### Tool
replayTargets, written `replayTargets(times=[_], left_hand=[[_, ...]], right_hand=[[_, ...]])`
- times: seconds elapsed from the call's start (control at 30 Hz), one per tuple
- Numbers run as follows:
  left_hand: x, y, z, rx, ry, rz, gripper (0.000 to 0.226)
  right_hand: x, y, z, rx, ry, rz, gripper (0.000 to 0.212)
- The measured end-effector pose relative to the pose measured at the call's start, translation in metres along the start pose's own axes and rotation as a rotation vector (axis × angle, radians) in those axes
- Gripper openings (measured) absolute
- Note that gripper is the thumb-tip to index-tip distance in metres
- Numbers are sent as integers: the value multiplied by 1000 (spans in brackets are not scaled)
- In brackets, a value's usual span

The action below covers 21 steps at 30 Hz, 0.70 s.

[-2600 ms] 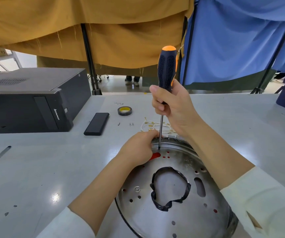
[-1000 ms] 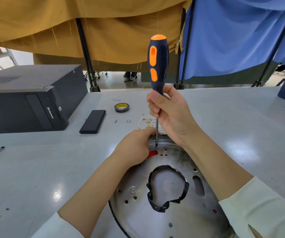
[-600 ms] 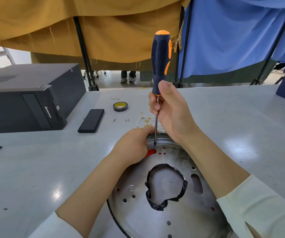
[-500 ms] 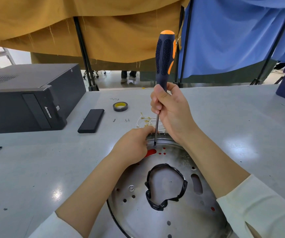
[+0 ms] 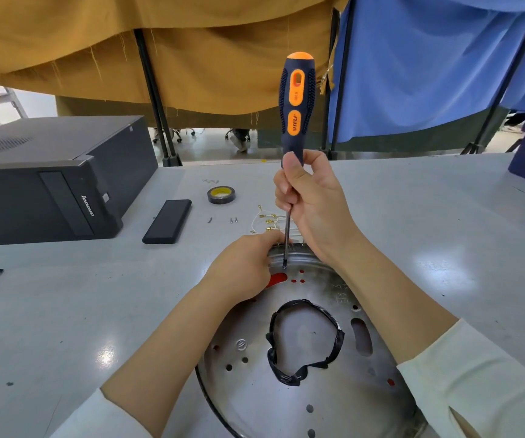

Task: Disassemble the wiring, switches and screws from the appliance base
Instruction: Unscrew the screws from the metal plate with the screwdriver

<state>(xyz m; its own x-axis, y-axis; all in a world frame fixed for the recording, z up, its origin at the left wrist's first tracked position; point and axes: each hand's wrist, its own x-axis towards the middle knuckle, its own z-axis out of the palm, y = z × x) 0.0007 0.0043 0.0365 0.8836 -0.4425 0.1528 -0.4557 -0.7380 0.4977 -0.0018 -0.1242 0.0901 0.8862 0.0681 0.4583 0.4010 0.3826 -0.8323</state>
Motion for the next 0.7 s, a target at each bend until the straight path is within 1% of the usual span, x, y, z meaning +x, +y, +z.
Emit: replayTargets(times=[0.07,0.13,0.2,0.23,0.33,0.4,0.43,0.57,0.63,0.7], left_hand=[[0,0,0,12,-3,-5,45],[0,0,0,19,-2,-6,44],[0,0,0,13,7,-4,45],[0,0,0,10,10,-1,46],[0,1,0,1,9,-1,47],[0,0,1,0,1,-3,46],[0,0,1,-1,2,-3,45],[0,1,0,12,6,-1,45],[0,1,0,12,1,-2,44],[0,1,0,4,-1,-3,43]], right_hand=[[-1,0,0,16,-29,-2,17],[0,1,2,17,-47,13,33],[1,1,3,5,-58,27,42],[1,1,4,-4,-54,32,42],[0,-1,3,-54,-4,13,22],[0,-1,1,-48,-13,-6,15],[-1,-1,0,-33,-26,-9,15],[0,-2,1,-19,-41,14,36],[1,-2,2,-32,-21,26,34],[0,-2,1,-50,20,17,25]])
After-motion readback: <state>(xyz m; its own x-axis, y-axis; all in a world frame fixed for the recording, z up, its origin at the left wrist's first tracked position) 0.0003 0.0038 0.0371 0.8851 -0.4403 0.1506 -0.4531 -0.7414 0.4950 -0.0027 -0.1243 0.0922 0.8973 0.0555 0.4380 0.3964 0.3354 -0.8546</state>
